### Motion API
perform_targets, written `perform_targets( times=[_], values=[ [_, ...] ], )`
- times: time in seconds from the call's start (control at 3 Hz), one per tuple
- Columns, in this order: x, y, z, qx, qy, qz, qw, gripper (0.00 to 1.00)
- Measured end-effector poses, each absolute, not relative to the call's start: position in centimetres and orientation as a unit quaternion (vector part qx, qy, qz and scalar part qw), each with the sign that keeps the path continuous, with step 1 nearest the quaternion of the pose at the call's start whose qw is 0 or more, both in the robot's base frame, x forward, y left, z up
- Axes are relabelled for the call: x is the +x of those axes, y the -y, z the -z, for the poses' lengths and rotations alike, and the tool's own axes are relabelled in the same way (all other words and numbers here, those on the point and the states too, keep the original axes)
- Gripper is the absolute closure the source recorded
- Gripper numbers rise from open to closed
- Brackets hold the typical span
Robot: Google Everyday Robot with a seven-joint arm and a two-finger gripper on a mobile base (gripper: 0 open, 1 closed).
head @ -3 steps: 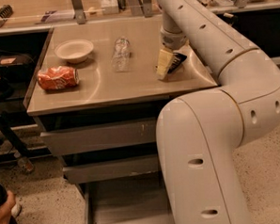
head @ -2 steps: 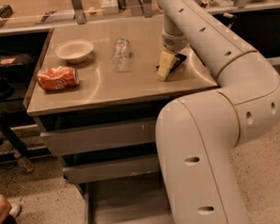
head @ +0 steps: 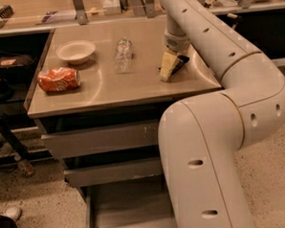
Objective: Place rxbar chocolate into bottom drawer
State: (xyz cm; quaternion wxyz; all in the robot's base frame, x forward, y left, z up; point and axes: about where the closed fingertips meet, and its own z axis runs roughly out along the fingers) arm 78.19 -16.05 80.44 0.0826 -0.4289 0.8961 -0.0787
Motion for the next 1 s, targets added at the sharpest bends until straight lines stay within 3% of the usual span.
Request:
perform_targets(
  times=[0.67, 1.0],
  values=[
    [78.19, 16.05, -80.44, -0.429, -0.896, 0.079, 0.083, 0.89],
    [78.19, 16.05, -80.44, -0.429, -0.896, 0.079, 0.083, 1.00]
  ],
)
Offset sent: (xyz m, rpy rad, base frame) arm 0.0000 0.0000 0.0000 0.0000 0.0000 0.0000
